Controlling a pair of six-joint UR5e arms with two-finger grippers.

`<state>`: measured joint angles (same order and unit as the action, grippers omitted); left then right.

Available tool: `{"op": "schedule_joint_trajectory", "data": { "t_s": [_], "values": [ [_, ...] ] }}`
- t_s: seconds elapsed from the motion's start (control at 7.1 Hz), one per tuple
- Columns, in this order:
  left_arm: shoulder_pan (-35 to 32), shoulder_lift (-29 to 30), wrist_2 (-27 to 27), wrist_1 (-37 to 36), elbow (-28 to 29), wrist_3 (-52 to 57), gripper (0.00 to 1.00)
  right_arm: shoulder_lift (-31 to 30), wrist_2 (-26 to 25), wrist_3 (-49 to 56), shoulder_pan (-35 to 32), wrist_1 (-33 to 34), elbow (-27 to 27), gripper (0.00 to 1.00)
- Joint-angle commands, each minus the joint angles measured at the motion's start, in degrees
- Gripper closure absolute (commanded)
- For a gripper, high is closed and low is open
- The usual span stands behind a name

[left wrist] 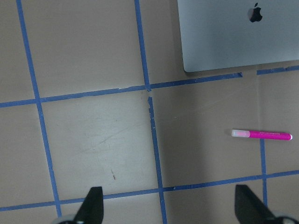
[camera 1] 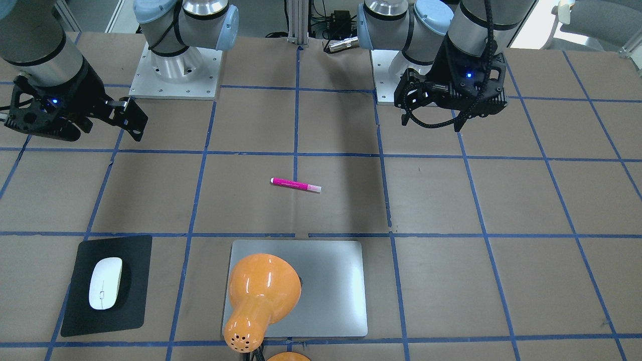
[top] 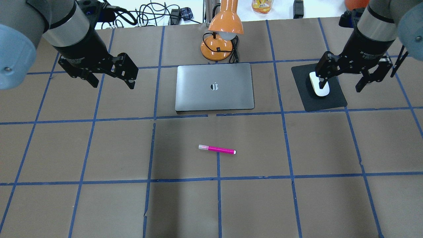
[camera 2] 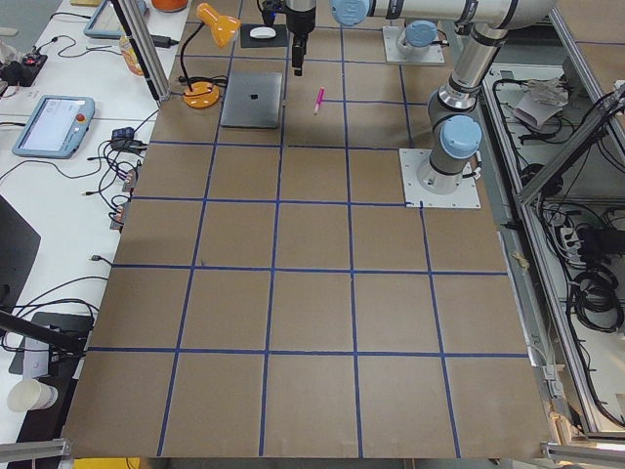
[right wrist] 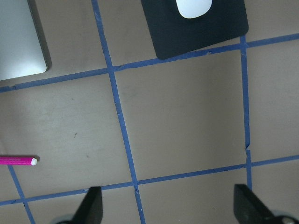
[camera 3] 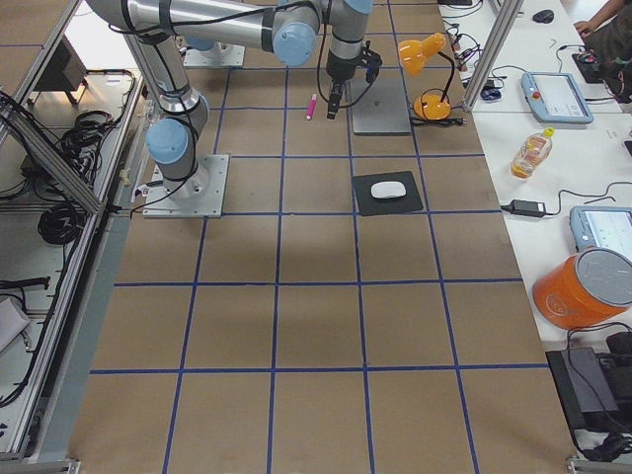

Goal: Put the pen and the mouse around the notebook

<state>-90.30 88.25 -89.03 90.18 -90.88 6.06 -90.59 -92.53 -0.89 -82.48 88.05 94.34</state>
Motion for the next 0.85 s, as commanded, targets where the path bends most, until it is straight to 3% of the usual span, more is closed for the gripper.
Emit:
{"op": "schedule_joint_trajectory", "data": {
  "t_s": [0.0,0.7],
  "values": [
    [0.04,0.00,0.00,0.00,0.00,0.00,0.00,-1.43,-1.43,-1.82,-4.08,-1.30,-0.47,0.00],
    [0.04,-0.09,-0.18,0.00,0.00,-0.53,0.00,-6.79,1.12,-2.90,-5.94,-7.54,-0.56,0.00]
  ]
}}
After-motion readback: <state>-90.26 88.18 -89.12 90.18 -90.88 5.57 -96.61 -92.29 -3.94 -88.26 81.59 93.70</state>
